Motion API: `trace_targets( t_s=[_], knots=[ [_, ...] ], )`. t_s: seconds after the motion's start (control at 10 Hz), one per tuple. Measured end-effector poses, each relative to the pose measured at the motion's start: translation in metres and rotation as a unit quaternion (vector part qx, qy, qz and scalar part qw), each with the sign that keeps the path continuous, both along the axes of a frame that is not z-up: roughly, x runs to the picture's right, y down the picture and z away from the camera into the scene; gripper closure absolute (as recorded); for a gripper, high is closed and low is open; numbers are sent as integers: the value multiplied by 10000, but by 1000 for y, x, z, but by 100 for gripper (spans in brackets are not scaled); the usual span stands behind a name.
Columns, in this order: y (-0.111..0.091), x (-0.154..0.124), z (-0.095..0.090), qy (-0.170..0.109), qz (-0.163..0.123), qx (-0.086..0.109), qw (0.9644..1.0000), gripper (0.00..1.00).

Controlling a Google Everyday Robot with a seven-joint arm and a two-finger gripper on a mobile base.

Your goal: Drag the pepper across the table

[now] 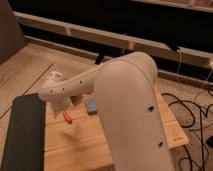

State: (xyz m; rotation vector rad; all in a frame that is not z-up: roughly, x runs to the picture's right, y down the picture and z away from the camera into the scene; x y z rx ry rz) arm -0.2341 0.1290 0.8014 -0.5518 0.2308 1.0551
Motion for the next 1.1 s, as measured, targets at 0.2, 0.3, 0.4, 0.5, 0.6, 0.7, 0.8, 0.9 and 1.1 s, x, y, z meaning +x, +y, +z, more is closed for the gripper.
trace_targets(
  t_s=[0.2,0.3,0.4,0.5,0.6,0.7,0.8,0.9,1.1],
  knots=[
    [1,-6,17,37,-55,-215,9997,35],
    [3,-7,23,50,-83,-298,9995,35],
    [3,-10,30,61,-102,-391,9992,35],
    [2,-8,36,109,-136,-442,9989,35],
    [1,-6,42,160,-184,-493,9985,35],
    [0,-3,49,235,-290,-543,9978,35],
    [1,-2,55,304,-445,-590,9968,35],
    [2,-3,59,351,-561,-626,9958,35],
    [6,-3,64,443,-808,-746,9929,35]
  ],
)
